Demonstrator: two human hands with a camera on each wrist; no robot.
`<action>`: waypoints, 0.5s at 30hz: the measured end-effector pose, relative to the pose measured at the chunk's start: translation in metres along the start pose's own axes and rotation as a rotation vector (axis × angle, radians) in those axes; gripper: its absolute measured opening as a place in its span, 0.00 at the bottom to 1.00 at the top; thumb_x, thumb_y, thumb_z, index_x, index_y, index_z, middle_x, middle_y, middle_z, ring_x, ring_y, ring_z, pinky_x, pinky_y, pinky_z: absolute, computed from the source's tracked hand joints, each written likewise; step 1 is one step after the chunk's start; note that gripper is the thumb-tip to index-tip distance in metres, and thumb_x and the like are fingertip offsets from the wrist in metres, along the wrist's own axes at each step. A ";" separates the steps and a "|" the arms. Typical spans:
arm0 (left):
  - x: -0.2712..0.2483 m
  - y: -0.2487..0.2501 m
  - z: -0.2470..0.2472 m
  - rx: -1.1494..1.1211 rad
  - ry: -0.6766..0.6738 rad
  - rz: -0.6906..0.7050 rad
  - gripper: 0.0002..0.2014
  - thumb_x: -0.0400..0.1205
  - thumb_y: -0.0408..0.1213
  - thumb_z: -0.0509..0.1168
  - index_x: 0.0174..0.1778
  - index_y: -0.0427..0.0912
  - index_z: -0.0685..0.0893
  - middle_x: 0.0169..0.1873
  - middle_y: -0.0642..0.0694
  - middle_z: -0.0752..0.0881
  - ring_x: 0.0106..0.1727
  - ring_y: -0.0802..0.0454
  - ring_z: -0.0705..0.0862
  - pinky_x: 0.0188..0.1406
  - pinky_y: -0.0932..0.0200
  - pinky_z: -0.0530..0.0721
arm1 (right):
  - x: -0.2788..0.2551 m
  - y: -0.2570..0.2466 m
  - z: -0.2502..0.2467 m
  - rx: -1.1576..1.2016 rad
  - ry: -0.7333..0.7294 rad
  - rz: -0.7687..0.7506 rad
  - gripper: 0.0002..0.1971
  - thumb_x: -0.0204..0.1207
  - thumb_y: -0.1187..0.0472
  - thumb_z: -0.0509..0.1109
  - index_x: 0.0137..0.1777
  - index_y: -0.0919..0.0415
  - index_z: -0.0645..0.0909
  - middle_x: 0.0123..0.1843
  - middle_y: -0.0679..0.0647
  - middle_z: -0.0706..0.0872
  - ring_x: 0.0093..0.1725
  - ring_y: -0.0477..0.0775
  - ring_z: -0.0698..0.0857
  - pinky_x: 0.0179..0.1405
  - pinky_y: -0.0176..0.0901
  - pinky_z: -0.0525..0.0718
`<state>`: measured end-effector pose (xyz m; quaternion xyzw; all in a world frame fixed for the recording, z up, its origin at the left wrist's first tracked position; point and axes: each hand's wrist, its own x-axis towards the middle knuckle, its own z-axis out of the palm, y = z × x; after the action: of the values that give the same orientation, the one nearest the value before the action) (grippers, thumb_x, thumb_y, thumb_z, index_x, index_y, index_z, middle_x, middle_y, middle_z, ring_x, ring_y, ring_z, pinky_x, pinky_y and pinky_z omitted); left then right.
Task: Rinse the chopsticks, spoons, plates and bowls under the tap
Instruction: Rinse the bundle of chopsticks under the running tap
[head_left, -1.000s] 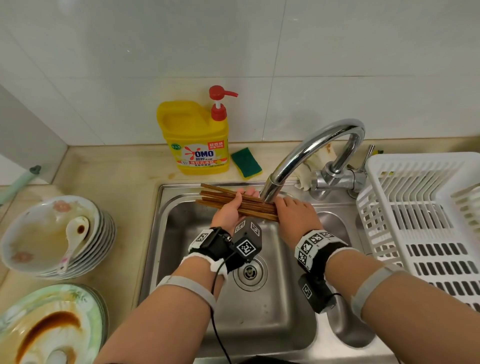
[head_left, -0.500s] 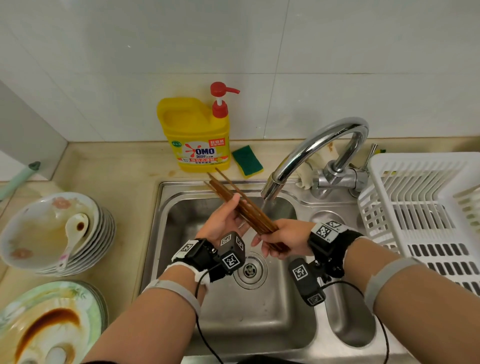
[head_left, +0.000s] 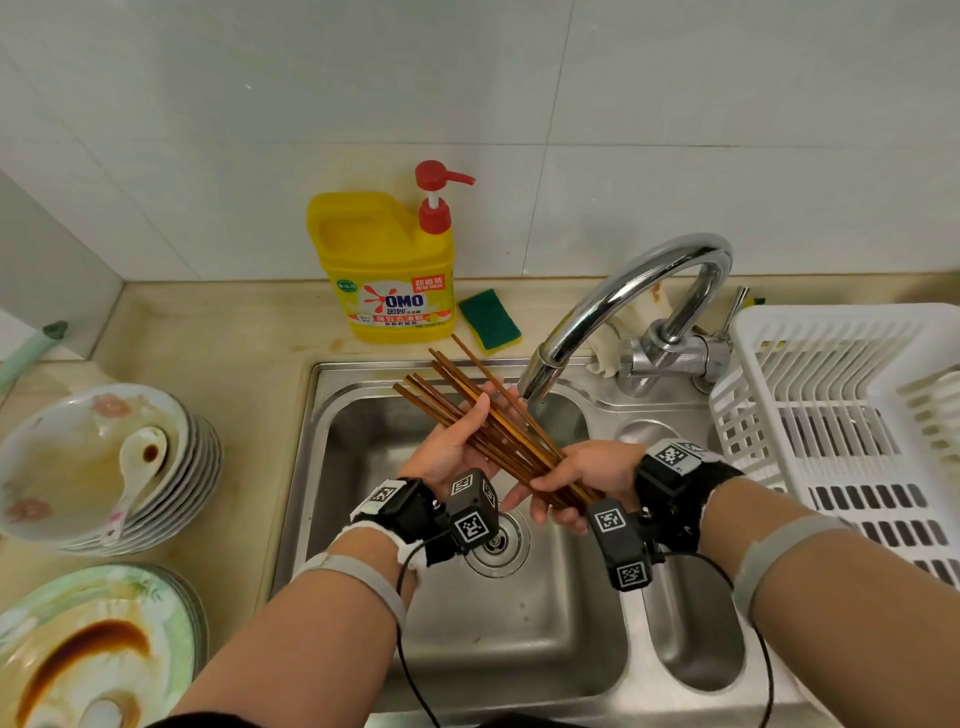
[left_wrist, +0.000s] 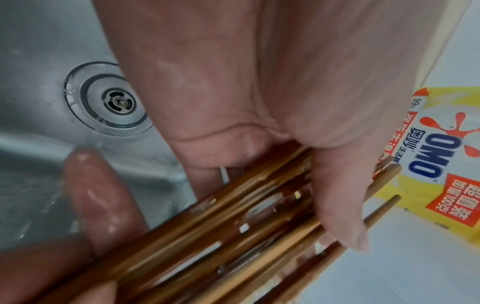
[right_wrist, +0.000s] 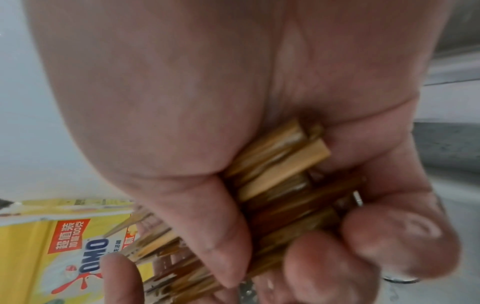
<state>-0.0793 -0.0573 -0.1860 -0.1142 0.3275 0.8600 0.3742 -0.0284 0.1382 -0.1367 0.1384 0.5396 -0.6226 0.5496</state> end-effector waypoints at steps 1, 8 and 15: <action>0.003 0.000 -0.001 -0.010 0.003 0.004 0.17 0.84 0.40 0.65 0.69 0.45 0.86 0.60 0.41 0.88 0.64 0.46 0.89 0.58 0.47 0.89 | -0.001 0.000 0.000 0.003 0.017 -0.012 0.20 0.90 0.64 0.58 0.78 0.70 0.75 0.45 0.55 0.87 0.29 0.45 0.78 0.29 0.35 0.80; 0.009 0.003 0.010 -0.030 0.040 0.061 0.09 0.83 0.36 0.65 0.54 0.43 0.91 0.50 0.44 0.91 0.57 0.44 0.88 0.66 0.42 0.87 | -0.006 0.000 -0.003 0.078 0.271 -0.207 0.15 0.87 0.68 0.64 0.72 0.63 0.78 0.55 0.60 0.89 0.32 0.47 0.84 0.27 0.36 0.82; 0.008 0.010 0.014 0.296 0.188 0.130 0.22 0.91 0.45 0.59 0.74 0.34 0.81 0.40 0.51 0.91 0.31 0.60 0.87 0.29 0.68 0.84 | -0.011 0.009 -0.003 0.411 0.512 -0.503 0.13 0.85 0.65 0.69 0.66 0.63 0.86 0.58 0.69 0.91 0.53 0.66 0.93 0.48 0.49 0.94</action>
<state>-0.0910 -0.0489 -0.1737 -0.1164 0.4908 0.8103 0.2983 -0.0183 0.1483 -0.1341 0.2596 0.5403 -0.7778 0.1892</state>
